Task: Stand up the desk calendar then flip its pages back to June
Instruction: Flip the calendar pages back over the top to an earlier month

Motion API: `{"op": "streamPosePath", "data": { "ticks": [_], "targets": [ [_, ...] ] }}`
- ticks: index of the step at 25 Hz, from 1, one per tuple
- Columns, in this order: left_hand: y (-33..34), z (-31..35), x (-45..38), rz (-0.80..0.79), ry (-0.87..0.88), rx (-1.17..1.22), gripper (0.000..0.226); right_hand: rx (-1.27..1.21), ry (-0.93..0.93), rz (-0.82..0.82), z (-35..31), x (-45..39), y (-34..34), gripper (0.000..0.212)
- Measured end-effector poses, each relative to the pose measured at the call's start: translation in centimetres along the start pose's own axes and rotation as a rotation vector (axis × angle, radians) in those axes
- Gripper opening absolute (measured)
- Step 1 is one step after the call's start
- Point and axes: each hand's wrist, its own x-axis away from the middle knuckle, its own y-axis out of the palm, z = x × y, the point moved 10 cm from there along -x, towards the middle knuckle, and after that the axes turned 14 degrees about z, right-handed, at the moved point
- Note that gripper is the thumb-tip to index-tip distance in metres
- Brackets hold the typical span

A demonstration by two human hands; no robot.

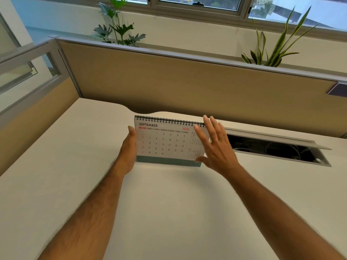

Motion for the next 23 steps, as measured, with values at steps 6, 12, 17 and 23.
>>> {"op": "streamPosePath", "data": {
  "ticks": [6, 12, 17, 23],
  "targets": [
    [0.1, -0.3, 0.0, -0.02, -0.001, 0.057, 0.068, 0.033, -0.02, 0.09, 0.2, -0.6, -0.5, 0.111],
    [0.2, 0.5, 0.8, -0.031, -0.024, 0.229, 0.063, 0.003, -0.05, 0.111, 0.3, -1.1, -1.4, 0.09],
    [-0.4, -0.1, 0.7, 0.002, -0.078, 0.299, 0.061, -0.036, -0.102, 0.054, 0.6, -1.4, -2.1, 0.076],
    [-0.5, -0.3, 0.3, -0.038, -0.011, 0.294, 0.04, -0.378, 0.09, 0.122, 2.0, -3.7, -4.5, 0.067]
  ]
}}
